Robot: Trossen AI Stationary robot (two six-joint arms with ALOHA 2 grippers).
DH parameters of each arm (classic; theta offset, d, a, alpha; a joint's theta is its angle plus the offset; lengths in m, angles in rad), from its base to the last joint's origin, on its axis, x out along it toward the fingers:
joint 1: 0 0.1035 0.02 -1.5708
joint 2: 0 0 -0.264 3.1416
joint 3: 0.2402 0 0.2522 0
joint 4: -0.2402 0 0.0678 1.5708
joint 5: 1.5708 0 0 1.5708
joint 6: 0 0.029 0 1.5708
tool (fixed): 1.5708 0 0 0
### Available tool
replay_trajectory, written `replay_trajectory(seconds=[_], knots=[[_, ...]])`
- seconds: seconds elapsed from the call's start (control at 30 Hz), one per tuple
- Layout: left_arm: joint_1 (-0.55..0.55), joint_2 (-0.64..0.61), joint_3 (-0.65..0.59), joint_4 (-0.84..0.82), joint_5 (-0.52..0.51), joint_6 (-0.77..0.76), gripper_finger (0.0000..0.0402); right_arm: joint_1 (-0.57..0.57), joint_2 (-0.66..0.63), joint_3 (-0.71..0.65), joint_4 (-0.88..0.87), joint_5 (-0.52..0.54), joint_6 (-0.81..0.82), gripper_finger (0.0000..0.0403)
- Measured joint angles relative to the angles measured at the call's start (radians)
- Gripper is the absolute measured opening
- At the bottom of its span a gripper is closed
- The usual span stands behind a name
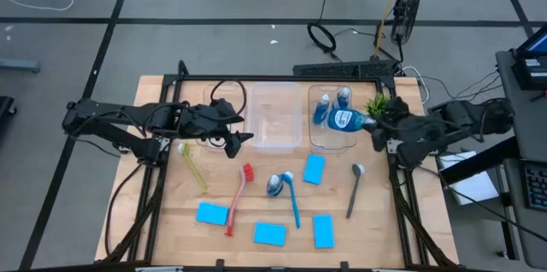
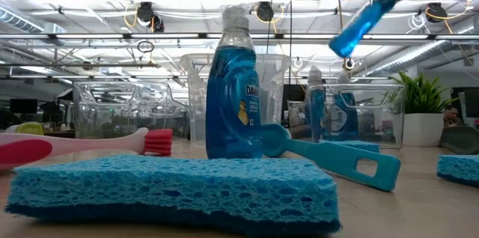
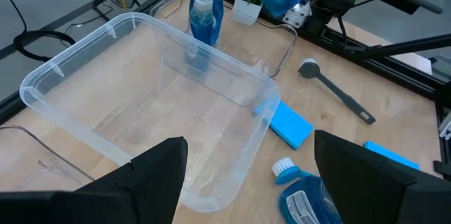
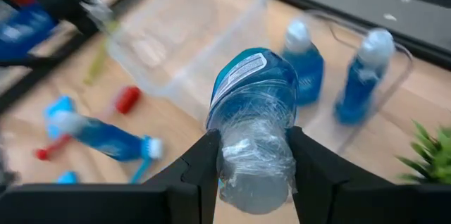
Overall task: Pick & Place Kitchen Sink Supplies
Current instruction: Put the blue dishwashing liquid bottle into the right transparent bin
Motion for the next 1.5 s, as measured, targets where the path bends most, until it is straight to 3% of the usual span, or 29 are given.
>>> replay_trajectory(seconds=[0.27, 0.9, 1.2, 1.5], knots=[[0.000, 0.000, 0.000, 0.000, 0.000, 0.000, 0.0308, -0.166, 0.116, 0.000, -0.082, -0.114, -0.055, 0.0120], [0.000, 0.000, 0.000, 0.000, -0.001, 0.005, 0.0308, -0.518, 0.381, 0.000, -0.018, -0.307, -0.459, 0.0124], [0.000, 0.000, 0.000, 0.000, -0.001, 0.005, 0.0308, -0.593, 0.456, 0.000, -0.015, -0.332, -0.572, 0.0125], [0.000, 0.000, 0.000, 0.000, -0.001, 0.012, 0.0308, -0.599, 0.515, 0.000, -0.007, -0.351, -0.628, 0.0125]])
